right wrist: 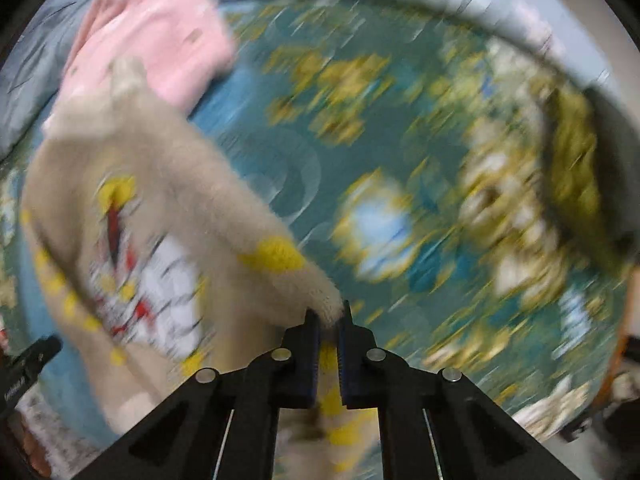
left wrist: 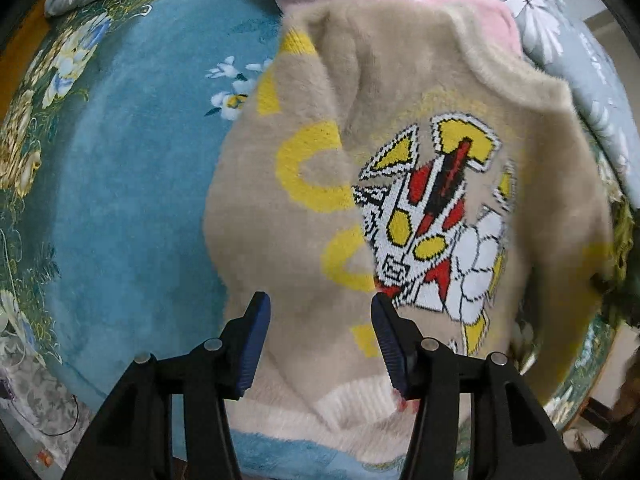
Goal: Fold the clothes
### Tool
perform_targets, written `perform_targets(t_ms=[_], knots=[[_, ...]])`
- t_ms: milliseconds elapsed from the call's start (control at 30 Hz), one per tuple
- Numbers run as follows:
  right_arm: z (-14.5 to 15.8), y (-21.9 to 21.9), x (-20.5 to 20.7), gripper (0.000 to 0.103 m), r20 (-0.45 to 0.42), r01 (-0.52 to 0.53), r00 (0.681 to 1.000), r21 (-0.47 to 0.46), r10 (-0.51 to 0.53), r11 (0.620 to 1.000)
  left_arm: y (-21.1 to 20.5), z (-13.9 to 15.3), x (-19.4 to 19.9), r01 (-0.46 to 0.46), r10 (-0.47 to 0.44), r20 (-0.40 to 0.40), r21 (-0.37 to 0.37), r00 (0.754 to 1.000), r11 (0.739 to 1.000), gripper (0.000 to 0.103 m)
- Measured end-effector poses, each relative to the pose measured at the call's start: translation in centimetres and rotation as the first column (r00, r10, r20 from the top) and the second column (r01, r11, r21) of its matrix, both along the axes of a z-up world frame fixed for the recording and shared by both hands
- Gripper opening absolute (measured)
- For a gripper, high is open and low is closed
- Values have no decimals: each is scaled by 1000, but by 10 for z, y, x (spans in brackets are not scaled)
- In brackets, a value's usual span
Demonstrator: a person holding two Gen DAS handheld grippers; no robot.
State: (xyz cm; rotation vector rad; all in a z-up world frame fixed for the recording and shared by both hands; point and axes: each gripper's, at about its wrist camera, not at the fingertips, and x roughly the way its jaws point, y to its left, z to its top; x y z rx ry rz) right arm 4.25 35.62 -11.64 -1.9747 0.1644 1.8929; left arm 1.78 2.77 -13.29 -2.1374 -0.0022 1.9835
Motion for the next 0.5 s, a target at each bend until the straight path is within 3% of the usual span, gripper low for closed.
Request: perform_targets(t_ms=[67, 200, 267, 367, 500], knots=[[7, 19, -27, 7, -6, -18, 1000, 75, 19, 997, 7, -5, -1, -8, 8, 8, -20, 1000, 1000, 54], [-5, 30, -57, 7, 30, -2, 1000, 132, -2, 991, 18, -11, -7, -46, 47, 22, -31, 999, 998, 56], [-18, 29, -67, 7, 73, 17, 997, 130, -26, 991, 22, -15, -11, -47, 47, 14, -53, 999, 998, 58], [-19, 20, -68, 8, 70, 7, 997, 131, -16, 991, 25, -24, -20, -47, 49, 26, -98, 998, 994, 58], [-4, 24, -60, 13, 7, 46, 999, 76, -47, 996, 18, -32, -32, -86, 92, 36, -138, 995, 987, 58]])
